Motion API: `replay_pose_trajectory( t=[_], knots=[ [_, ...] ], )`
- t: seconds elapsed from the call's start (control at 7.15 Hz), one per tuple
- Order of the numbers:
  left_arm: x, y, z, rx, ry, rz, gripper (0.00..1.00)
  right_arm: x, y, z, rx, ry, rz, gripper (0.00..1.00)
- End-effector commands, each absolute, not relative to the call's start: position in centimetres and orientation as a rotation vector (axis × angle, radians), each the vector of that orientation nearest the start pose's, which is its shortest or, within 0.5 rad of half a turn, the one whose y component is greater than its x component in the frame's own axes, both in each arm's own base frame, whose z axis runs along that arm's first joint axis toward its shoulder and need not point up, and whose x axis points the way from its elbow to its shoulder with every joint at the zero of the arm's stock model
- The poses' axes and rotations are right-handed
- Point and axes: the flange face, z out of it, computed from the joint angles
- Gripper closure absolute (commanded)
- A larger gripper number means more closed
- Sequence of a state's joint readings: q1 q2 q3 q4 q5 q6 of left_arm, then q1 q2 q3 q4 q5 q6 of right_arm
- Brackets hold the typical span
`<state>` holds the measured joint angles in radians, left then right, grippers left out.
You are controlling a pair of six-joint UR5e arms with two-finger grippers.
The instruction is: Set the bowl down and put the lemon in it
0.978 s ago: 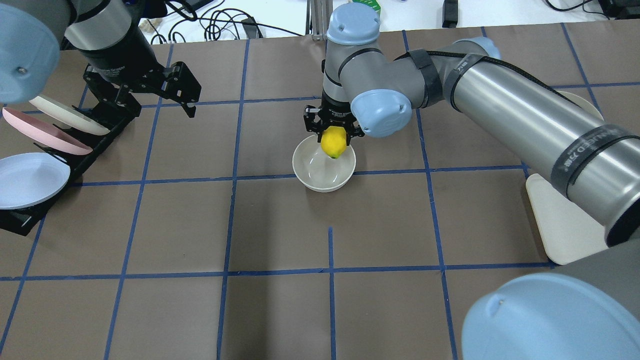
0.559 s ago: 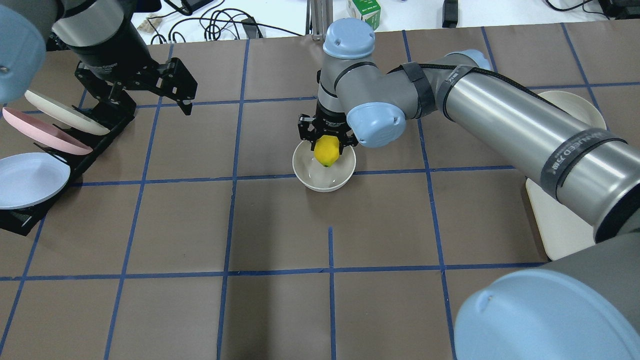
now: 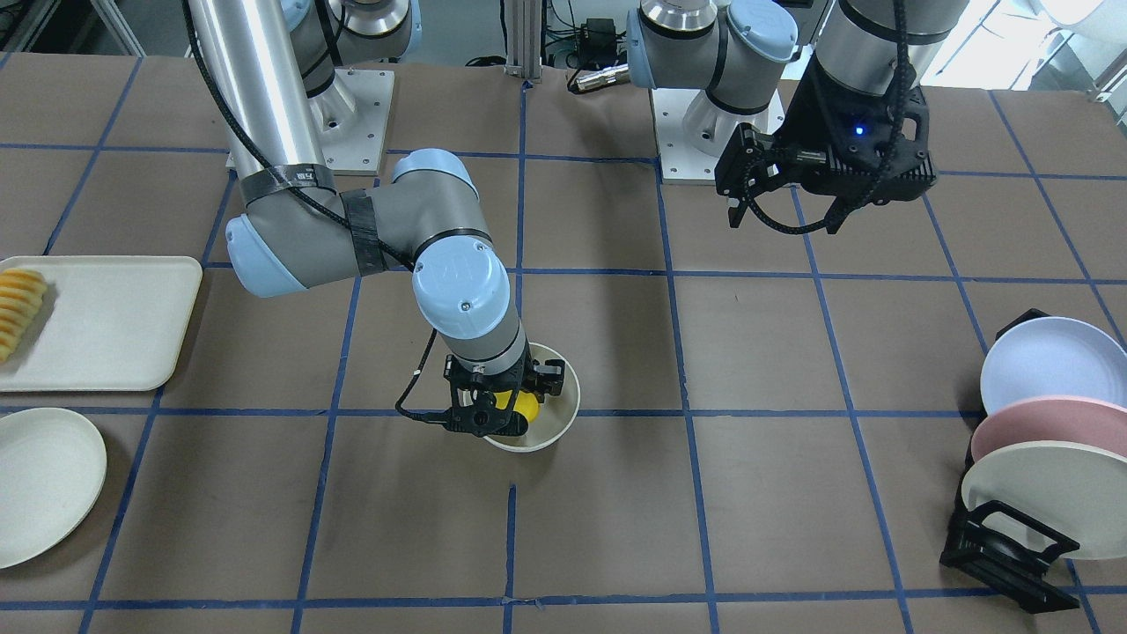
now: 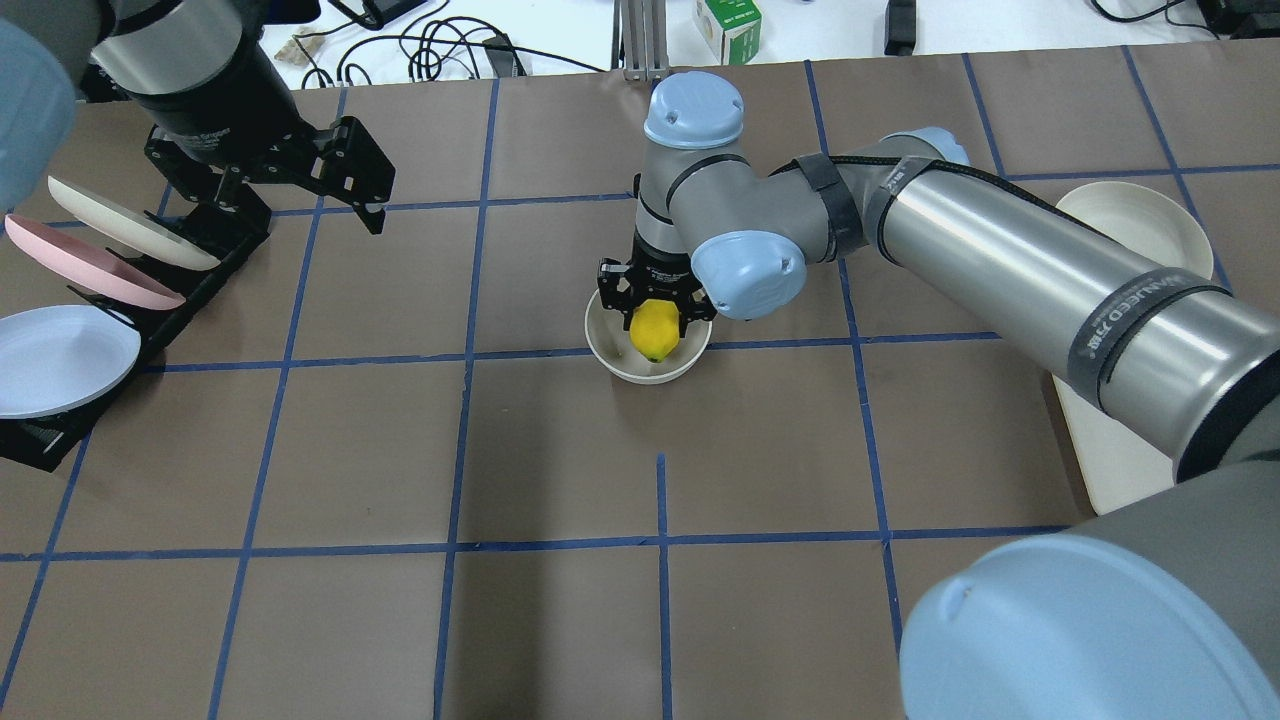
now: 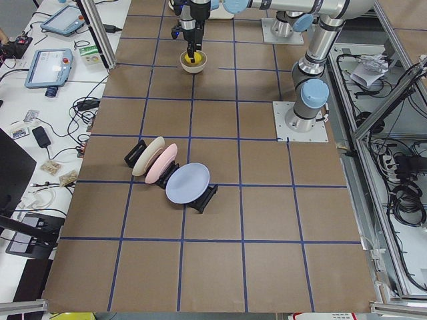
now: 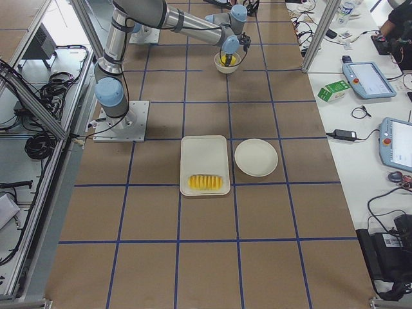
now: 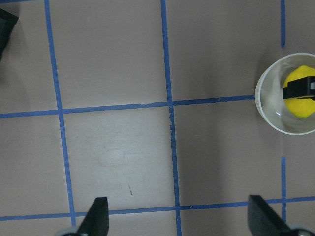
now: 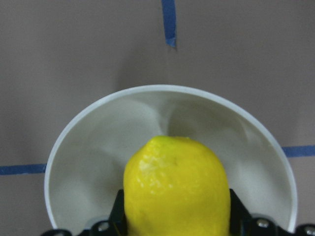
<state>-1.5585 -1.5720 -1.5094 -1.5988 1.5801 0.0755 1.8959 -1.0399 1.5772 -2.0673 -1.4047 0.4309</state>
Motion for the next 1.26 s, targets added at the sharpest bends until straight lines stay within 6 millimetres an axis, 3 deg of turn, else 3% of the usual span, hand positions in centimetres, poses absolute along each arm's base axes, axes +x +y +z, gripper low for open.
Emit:
replay_pose_trajectory(
  t=[0.0,0.28,0.42,0.7,0.84,1.12],
  knots=[
    [-12.6,-49.5,52.1,0.100,3.126,-0.071,0.00,35.0,-56.5,21.9,0.163,2.994,0.167,0.79],
    [-12.6,-49.3,52.3,0.100,3.126,-0.078,0.00,35.0,-56.1,21.3,0.167,2.982,0.197,0.54],
    [-12.6,-49.8,51.9,0.096,3.128,-0.076,0.00,35.0,-56.0,21.3,0.170,2.983,0.197,0.29],
    [-12.7,-49.5,51.6,0.103,3.124,-0.083,0.00,35.0,-56.0,22.0,0.166,2.978,0.180,0.04],
    [-12.6,-49.6,51.0,0.105,3.125,-0.064,0.00,35.0,-56.3,22.7,0.166,2.977,0.159,0.00],
    [-12.7,-50.6,48.5,0.116,3.136,-0.010,0.00,33.3,-56.1,28.2,0.185,2.974,0.071,0.00]
  ],
)
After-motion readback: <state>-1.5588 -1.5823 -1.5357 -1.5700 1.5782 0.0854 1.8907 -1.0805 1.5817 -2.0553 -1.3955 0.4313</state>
